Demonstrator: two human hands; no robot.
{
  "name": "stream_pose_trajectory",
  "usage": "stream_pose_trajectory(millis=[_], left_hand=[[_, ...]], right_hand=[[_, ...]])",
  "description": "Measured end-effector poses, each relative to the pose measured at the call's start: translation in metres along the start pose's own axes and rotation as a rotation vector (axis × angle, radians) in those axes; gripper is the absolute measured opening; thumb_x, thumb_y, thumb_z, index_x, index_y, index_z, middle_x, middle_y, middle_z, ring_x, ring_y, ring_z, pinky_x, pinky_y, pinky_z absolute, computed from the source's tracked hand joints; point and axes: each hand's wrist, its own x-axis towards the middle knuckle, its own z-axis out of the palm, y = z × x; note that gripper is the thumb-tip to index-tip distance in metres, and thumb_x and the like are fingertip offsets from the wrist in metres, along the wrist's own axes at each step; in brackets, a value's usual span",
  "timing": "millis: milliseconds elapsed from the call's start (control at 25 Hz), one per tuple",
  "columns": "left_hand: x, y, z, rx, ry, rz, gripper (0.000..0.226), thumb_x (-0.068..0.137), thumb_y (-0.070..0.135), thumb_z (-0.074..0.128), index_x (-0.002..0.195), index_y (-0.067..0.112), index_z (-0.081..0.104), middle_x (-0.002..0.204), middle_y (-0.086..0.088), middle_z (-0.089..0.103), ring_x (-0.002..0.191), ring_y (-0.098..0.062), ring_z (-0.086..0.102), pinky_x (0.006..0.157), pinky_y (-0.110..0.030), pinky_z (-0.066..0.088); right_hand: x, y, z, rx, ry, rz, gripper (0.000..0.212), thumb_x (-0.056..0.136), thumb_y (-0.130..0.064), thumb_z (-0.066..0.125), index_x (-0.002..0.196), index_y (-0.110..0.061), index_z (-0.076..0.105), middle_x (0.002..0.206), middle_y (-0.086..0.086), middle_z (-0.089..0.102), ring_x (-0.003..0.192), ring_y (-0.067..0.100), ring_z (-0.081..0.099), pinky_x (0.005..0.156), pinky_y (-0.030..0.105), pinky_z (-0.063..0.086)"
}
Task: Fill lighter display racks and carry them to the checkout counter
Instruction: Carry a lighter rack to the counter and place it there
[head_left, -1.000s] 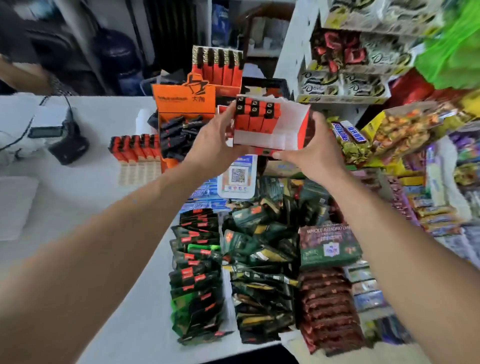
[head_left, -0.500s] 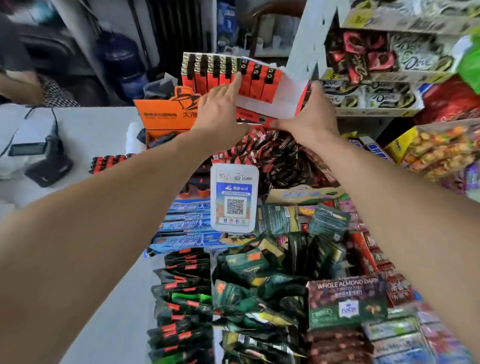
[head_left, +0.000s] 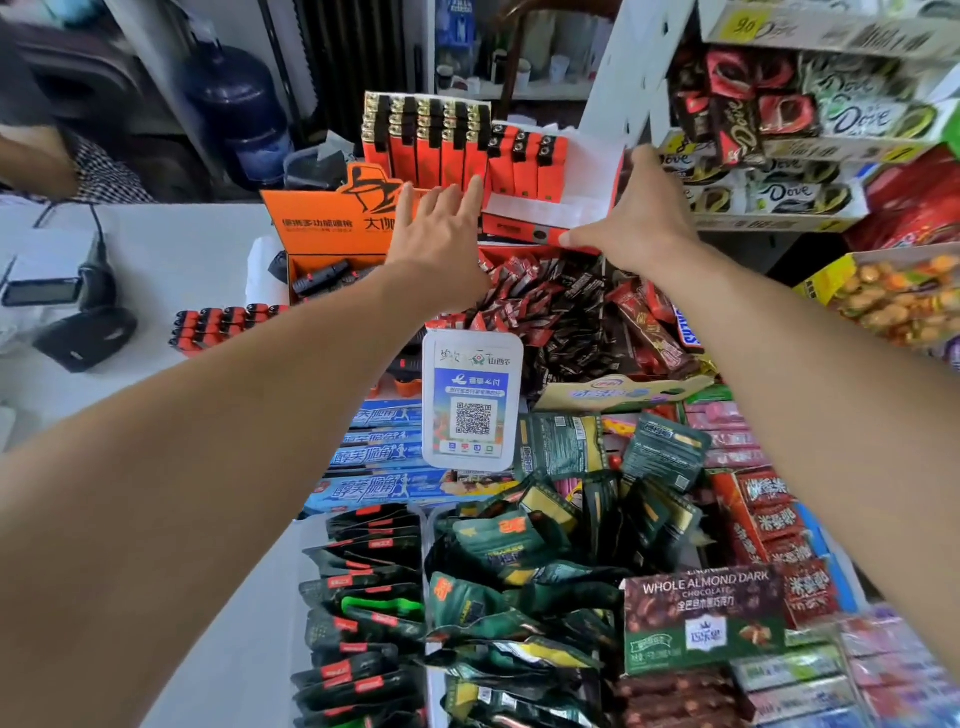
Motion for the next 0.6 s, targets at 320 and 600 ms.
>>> stream_pose_trajectory(millis=[320,600], left_hand=[[0.005,0.015,0.005,0.082,-0.024,0.032,0.111,0.089,0.044,0.066,0.160,0.009,-0.011,0.167,-0.016,0.014,0.155,-0.036,0.006,0.124,-0.056,-0.004],[0.005,0.012,0.006,0.120,-0.038,0.042,0.110,0.088,0.040,0.067,0.161,0.015,-0.011,0.167,-0.016,0.011,0.155,-0.036,0.005,0.125,-0.054,-0.001]], right_hand=[[-0.005,0.004,0.017,-0.303,0.218,-0.280,0.076,0.080,-0.009,0.079,0.147,-0.017,0.042,0.136,0.006,0.049,0.127,0.027,0.046,0.103,0.038,0.044],[0.009,-0.003,0.044,-0.326,0.052,-0.401,0.026,0.095,-0.006,0.062,0.117,-0.014,0.072,0.110,0.009,0.068,0.108,0.027,0.057,0.090,0.038,0.049]])
